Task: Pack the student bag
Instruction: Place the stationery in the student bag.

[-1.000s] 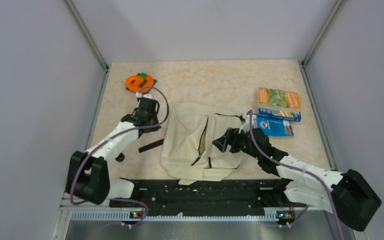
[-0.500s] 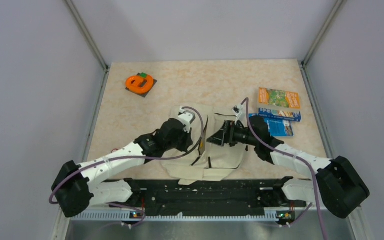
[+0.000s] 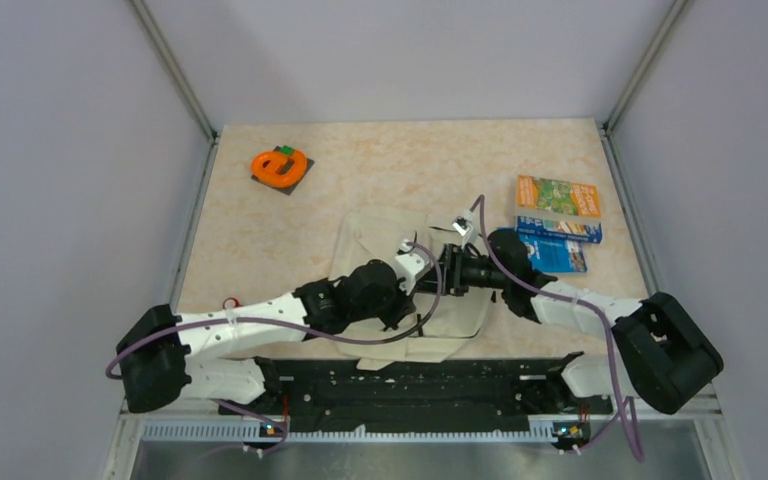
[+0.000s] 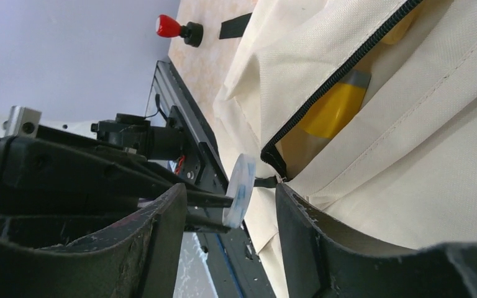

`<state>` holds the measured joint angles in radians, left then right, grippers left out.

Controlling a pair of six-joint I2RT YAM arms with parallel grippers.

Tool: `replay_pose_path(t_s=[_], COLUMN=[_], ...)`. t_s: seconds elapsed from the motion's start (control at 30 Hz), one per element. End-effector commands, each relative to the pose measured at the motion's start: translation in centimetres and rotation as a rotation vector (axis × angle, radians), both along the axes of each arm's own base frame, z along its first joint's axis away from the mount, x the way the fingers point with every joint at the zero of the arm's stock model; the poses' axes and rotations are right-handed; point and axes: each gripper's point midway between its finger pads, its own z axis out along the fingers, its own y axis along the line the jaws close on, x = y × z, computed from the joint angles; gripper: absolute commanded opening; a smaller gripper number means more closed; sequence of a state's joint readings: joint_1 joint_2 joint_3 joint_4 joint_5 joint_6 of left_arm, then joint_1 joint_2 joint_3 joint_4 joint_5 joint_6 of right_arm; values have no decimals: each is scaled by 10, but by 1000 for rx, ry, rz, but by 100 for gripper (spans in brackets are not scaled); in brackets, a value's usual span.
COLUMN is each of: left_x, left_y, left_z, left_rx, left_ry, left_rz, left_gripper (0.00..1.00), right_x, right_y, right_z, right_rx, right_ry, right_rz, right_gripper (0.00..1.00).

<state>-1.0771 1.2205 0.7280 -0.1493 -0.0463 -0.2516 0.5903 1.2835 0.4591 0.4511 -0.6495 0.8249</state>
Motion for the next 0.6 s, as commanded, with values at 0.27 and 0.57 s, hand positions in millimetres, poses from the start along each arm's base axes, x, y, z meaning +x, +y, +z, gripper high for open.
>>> replay_pose_path(t_s=[0.27, 0.57], left_x=[6, 17], left_y=[-33, -35], left_z=[40, 43], left_rx=[-103, -124], left_ry=[-105, -118], left_rz=[-21, 46], left_gripper=[6, 13], right_x=[2, -8], right_y=[10, 12], right_z=[13, 23], right_rx=[64, 178], right_ry=[-36, -35], right_rz=[65, 86], right_gripper=[41, 0])
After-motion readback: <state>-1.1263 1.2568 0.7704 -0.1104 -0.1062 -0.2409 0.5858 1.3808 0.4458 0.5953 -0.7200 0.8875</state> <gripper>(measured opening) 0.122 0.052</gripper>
